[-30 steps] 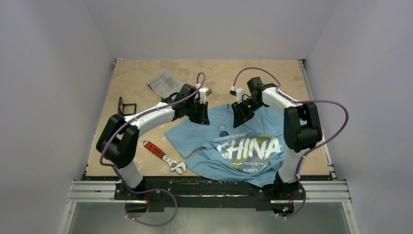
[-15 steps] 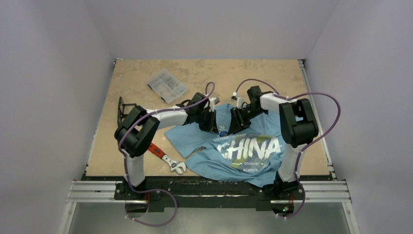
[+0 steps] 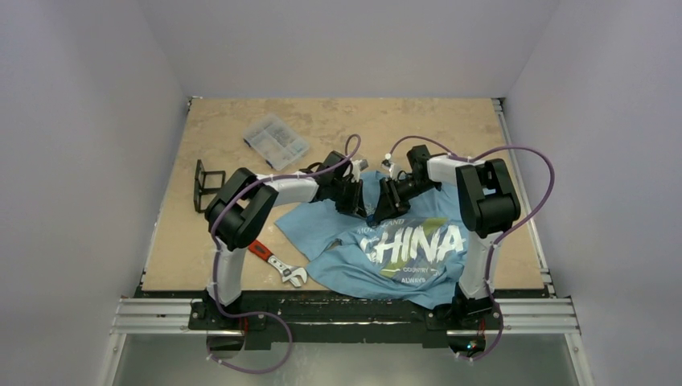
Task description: Remove the brooch from the garment
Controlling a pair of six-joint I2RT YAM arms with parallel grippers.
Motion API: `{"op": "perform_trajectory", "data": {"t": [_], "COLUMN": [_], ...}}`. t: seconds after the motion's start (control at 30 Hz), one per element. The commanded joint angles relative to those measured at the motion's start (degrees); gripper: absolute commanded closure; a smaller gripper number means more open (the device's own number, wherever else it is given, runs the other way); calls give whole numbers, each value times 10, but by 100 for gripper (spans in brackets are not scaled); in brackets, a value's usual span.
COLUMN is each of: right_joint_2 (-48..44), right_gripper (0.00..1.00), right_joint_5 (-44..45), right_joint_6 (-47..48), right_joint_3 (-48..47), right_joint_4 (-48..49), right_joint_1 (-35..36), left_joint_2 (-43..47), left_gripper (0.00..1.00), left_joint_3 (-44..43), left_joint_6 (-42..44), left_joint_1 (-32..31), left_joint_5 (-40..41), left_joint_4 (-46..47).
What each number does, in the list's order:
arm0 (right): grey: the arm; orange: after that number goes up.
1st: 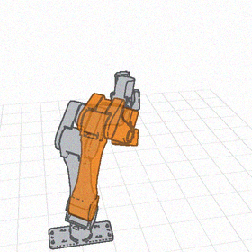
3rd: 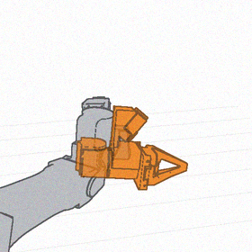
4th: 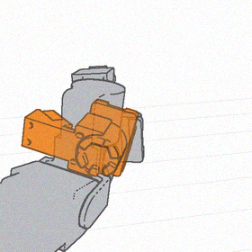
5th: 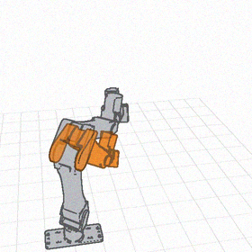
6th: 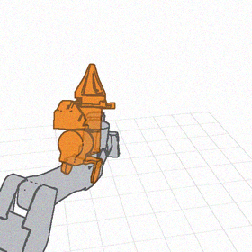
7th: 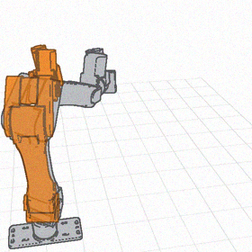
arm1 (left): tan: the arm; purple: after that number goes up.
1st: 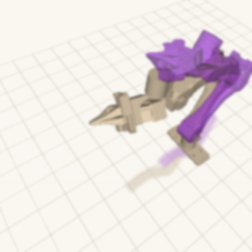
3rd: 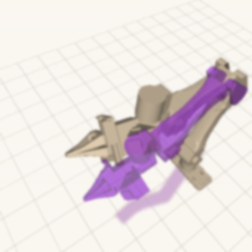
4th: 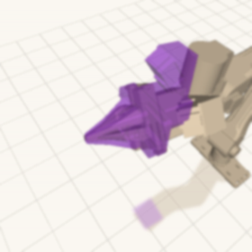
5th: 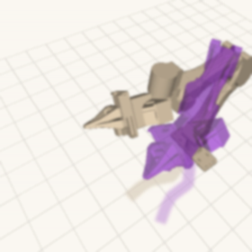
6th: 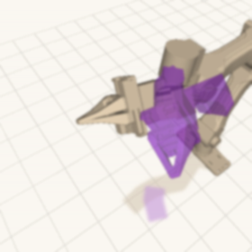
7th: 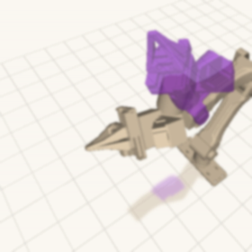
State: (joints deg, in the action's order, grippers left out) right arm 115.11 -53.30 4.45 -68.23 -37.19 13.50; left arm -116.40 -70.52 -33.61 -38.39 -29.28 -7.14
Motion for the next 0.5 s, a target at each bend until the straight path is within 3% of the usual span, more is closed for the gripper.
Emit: {"op": "perform_trajectory", "data": {"t": [0.0,0.13,0.33,0.47], "right_joint_2": [-3,-11,-23,-23], "right_gripper": [56,58,76,82], "right_joint_5": [-38,-39,-34,-41], "right_joint_6": [-5,-5,-14,-22], "right_joint_3": [-26,-32,-28,-26], "right_joint_4": [-4,-11,-9,-1], "right_joint_1": [4,4,4,5], "left_joint_2": [-13,-15,9,49], "left_gripper": [100,100,100,88], "left_joint_3": [-31,-30,-18,13], "left_joint_6": [-7,-3,0,0], "left_joint_1": [-1,0,4,9], "left_joint_5": [5,13,8,13], "left_joint_4": [16,11,24,51]}}
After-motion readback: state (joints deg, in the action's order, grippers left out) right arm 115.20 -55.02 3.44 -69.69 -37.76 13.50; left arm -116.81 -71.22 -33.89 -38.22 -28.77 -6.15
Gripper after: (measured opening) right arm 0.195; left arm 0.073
